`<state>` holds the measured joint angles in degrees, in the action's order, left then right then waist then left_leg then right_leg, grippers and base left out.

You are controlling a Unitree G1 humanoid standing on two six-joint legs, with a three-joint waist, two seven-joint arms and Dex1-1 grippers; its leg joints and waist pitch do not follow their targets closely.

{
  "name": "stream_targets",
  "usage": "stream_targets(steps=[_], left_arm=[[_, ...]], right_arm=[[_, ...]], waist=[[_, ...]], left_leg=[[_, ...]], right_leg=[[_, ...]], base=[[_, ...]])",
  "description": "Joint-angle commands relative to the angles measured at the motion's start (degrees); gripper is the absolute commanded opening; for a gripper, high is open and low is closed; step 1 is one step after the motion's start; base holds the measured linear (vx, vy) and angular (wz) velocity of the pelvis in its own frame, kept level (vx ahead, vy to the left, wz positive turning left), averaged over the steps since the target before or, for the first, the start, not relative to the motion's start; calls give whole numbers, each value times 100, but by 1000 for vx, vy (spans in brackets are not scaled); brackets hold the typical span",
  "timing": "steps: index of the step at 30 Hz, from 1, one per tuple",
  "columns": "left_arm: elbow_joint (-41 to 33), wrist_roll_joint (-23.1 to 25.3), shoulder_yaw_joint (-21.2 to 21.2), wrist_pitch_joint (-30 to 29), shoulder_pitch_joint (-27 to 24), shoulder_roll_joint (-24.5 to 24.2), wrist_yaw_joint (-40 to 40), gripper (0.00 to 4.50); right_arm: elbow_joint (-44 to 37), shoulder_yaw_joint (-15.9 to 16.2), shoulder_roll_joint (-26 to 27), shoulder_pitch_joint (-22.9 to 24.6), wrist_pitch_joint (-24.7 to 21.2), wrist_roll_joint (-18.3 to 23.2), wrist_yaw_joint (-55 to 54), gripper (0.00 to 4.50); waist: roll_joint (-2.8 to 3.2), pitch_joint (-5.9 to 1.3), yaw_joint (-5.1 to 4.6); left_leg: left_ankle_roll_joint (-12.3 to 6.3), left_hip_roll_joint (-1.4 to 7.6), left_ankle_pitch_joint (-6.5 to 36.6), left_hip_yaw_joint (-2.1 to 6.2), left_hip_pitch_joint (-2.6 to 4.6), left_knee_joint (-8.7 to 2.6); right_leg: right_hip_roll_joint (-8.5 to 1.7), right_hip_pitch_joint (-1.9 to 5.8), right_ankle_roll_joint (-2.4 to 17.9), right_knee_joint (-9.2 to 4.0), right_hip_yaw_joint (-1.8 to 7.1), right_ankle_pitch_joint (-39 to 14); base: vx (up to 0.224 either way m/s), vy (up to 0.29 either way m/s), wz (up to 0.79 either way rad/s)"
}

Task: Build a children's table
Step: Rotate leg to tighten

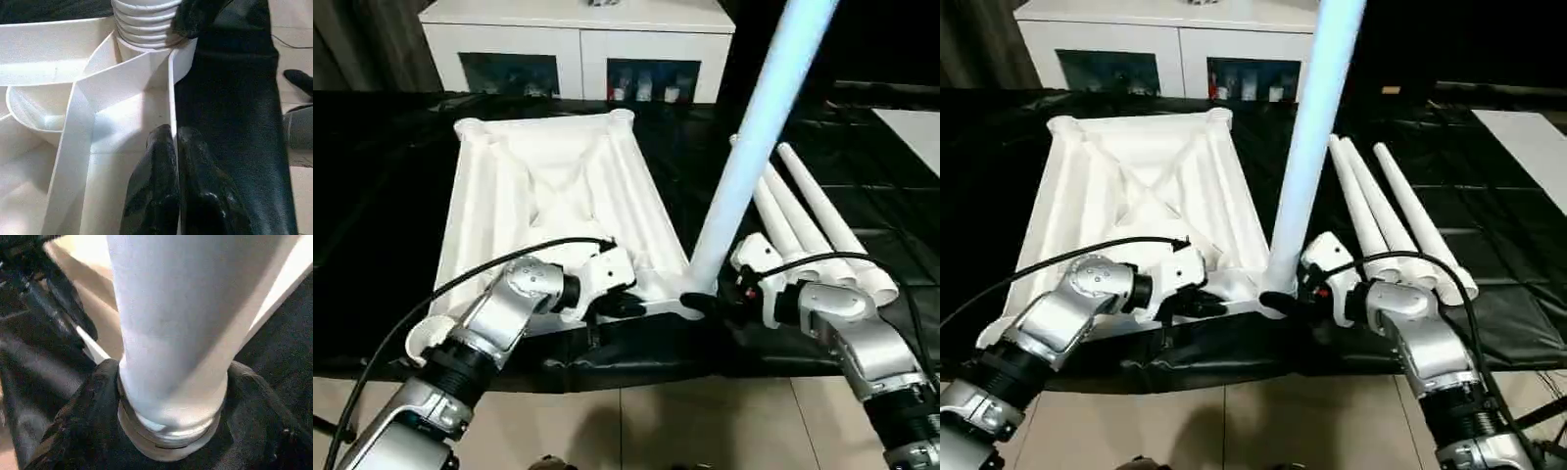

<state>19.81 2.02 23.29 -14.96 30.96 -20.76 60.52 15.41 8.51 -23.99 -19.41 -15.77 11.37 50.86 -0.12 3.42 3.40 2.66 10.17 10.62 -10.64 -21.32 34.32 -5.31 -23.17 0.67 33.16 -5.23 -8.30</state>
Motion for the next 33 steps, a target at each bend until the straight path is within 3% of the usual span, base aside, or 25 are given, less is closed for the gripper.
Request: stream_targets(steps=[1,5,7,9,10,15,17,18,19,20,21,23,28,31,33], left_arm=[[-150,-61,-103,-53,88,142,-126,0],[350,29,-408,-374,331,691,-1166,0],[537,54,-501,-508,437,905,-1538,0],[670,63,-593,-640,516,1099,-1877,0],[880,63,-753,-853,645,1407,-2421,0],[1146,108,-891,-932,799,1814,-3035,0],[1144,161,-837,-743,814,1876,-3088,0],[1144,161,-837,-743,814,1876,-3088,0],[1105,169,-819,-686,798,1850,-3044,0],[1062,180,-805,-623,777,1812,-2983,0],[994,203,-782,-543,737,1729,-2906,0],[878,220,-761,-518,667,1604,-2790,0],[602,199,-675,-479,498,1348,-2462,0],[365,210,-475,-377,331,997,-1922,0],[324,199,-429,-355,303,919,-1779,0]], right_arm=[[197,-242,225,-136,-86,115,-452,272],[743,-611,1068,-385,-261,25,-1975,270],[934,-723,1376,-506,-316,-26,-2526,269],[1118,-773,1589,-625,-291,-140,-3019,269],[1422,-795,1890,-819,-214,-336,-3700,269],[1827,-727,2483,-1102,-51,-497,-4314,269],[1859,-357,2710,-1128,144,-638,-4013,269],[1859,-357,2710,-1128,144,-638,-4013,269],[1797,-320,2719,-1099,206,-639,-3912,269],[1724,-342,2728,-1075,272,-580,-3796,325],[1620,-409,2683,-1054,310,-534,-3769,339],[1478,-500,2562,-1031,358,-501,-3729,345],[1116,-570,2147,-892,333,-511,-3424,378],[588,-505,1352,-622,97,-547,-2617,409],[485,-476,1166,-563,82,-534,-2376,421]], waist=[[-15,-398,-9],[10,-393,-107],[-3,-386,-137],[8,-382,-169],[0,-387,-186],[11,-408,-172],[-11,-420,-165],[-42,-416,-161],[-28,-418,-148],[-27,-417,-141],[-27,-418,-136],[-35,-417,-141],[-11,-423,-125],[12,-430,-90],[3,-428,-53]], left_leg=[[-107,308,1623,139,70,-454],[62,280,1812,166,85,-452],[62,283,1911,177,80,-463],[78,266,1918,166,95,-452],[89,251,1888,166,78,-446],[38,255,1832,166,106,-445],[-30,257,1668,159,60,-455],[-60,256,1635,147,59,-455],[-96,258,1568,143,65,-455],[-120,263,1538,136,67,-455],[-131,260,1522,133,67,-452],[-183,261,1458,143,29,-465],[-195,285,1397,130,69,-460],[-249,287,1230,132,54,-453],[-291,299,1257,91,118,-428]], right_leg=[[-379,269,1089,-396,282,-2085],[-378,245,991,-432,251,-2451],[-376,257,883,-475,239,-2593],[-362,214,893,-481,243,-2583],[-368,238,868,-485,231,-2627],[-363,214,831,-504,234,-2499],[-356,250,903,-442,244,-2150],[-358,253,900,-454,248,-2118],[-363,256,932,-433,257,-2040],[-367,258,944,-434,260,-2003],[-367,259,949,-431,260,-1990],[-366,294,928,-417,259,-1944],[-355,267,1003,-400,271,-1798],[-343,303,1078,-350,269,-1485],[-336,250,1161,-356,297,-1388]], base=[[0,0,0],[0,0,0],[0,0,0],[0,0,0],[0,0,0],[0,0,0],[0,0,0],[0,0,0],[0,0,0],[0,0,0],[0,0,0],[0,0,0],[0,0,0],[0,0,0],[0,0,0]])
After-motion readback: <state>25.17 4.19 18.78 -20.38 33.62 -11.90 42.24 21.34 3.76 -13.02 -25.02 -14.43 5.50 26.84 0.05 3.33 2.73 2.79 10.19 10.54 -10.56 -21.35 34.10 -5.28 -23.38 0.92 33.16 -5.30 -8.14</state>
